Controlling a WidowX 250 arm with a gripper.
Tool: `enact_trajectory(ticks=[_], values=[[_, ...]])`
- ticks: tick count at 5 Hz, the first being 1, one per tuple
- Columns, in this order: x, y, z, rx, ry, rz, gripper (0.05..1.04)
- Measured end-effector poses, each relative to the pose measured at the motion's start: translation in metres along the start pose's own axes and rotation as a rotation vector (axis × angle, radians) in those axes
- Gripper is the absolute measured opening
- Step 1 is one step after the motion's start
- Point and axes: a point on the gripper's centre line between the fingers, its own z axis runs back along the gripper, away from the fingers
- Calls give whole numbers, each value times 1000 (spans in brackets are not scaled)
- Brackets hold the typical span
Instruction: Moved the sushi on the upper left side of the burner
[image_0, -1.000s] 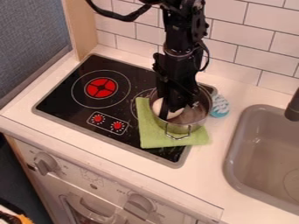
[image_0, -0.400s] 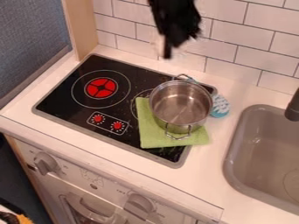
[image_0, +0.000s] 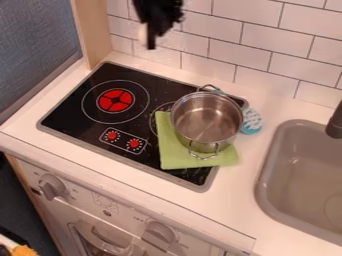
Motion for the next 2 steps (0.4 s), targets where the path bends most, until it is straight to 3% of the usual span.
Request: enact_trajectory(ticks=[1,2], values=[[-16,25,-30,18,35,34,459],[-38,41,-61,8,101,50,459]])
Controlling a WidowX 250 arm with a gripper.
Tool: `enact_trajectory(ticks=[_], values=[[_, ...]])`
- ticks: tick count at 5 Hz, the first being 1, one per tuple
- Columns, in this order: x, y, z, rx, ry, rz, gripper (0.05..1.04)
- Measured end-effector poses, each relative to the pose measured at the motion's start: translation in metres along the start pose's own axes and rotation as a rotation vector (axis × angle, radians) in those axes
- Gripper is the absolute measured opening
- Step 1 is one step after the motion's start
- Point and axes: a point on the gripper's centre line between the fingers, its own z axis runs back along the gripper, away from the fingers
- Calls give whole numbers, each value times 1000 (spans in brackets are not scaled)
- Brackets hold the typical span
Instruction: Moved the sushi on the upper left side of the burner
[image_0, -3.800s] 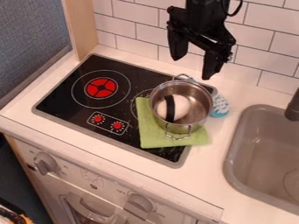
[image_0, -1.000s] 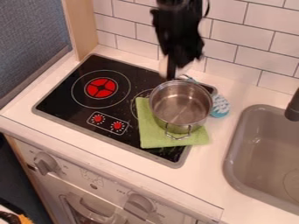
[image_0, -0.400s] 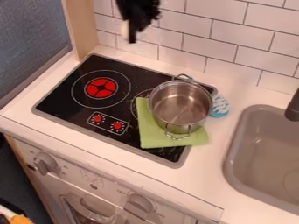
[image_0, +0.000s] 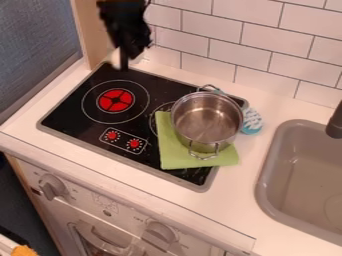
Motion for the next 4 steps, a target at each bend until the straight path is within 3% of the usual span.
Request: enact_trajectory(ticks=[1,2,3,4], values=[[-9,13,-20,-20,50,28,470],[-13,18,-21,-56,62,78,535],[-16,17,-22,-73,82,95,821],[-17,14,-21,-93,97,104,1007]])
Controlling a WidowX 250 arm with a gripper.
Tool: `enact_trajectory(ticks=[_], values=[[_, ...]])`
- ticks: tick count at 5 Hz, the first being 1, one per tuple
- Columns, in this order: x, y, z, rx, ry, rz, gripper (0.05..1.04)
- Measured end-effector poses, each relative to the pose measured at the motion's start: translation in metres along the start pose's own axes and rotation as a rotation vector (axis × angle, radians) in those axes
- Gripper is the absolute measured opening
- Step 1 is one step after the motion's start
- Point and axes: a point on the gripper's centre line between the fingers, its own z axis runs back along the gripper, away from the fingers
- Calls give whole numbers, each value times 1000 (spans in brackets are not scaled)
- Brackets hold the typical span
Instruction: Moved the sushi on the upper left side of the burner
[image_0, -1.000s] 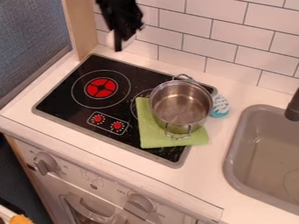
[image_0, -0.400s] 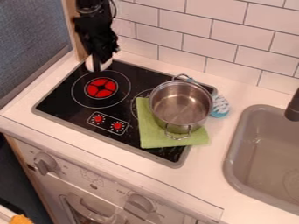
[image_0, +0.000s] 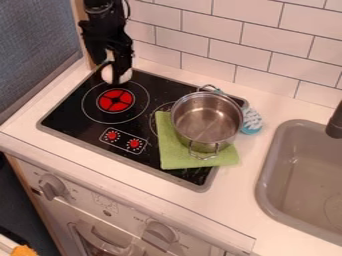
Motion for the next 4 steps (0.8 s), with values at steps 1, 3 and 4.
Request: enact_trajectory(ticks=[1,3,4], values=[[0,1,8,14,-10,17,1003],[2,-10,56,-20,-72,-38,1001],[6,-20,83,-95,-108,-123,1001]])
